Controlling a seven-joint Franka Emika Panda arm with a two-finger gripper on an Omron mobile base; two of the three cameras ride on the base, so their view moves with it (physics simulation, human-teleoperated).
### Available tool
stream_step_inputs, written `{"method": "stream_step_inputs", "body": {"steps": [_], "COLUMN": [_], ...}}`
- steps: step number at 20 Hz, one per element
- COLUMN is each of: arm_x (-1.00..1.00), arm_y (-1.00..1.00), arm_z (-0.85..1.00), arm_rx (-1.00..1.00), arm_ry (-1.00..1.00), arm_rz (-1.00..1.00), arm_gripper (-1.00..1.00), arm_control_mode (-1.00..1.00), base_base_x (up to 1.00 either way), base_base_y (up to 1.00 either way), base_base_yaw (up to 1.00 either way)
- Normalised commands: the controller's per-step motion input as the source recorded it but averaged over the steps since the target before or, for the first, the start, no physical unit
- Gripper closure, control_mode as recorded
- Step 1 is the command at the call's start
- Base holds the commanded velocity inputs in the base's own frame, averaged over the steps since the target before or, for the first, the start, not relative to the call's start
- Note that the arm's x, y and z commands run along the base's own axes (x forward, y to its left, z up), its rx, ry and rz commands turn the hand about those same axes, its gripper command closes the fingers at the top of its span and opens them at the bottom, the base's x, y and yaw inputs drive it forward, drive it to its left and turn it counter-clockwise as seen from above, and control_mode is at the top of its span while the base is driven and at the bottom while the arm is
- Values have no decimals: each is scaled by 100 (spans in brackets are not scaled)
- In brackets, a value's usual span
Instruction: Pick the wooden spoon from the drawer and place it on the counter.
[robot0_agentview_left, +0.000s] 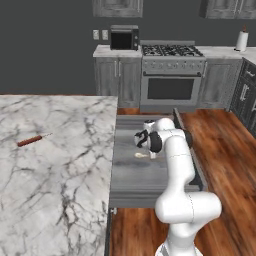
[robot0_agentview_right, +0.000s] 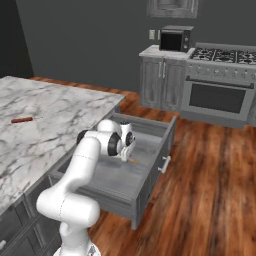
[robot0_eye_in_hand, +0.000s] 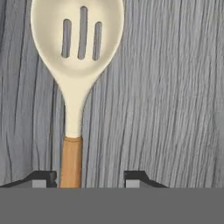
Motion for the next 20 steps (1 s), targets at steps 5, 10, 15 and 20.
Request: {"method": "stream_step_inputs", "body": {"steps": [5, 10, 15, 20], "arm_x": [-21, -59, -85, -86], "arm_y": [-67, -100, -92, -74], "arm_z": [-68, -82, -90, -60], "arm_rx": [0, 2, 4, 7], "arm_ry": [7, 13, 18, 17], "arm_rz": [0, 0, 0, 0], "arm_gripper": [100, 100, 100, 100], "arm_control_mode": [-100, -100, -100, -100], "base_base_x": [0, 0, 0, 0], "base_base_y": [0, 0, 0, 0], "base_base_yaw": [0, 0, 0, 0]}}
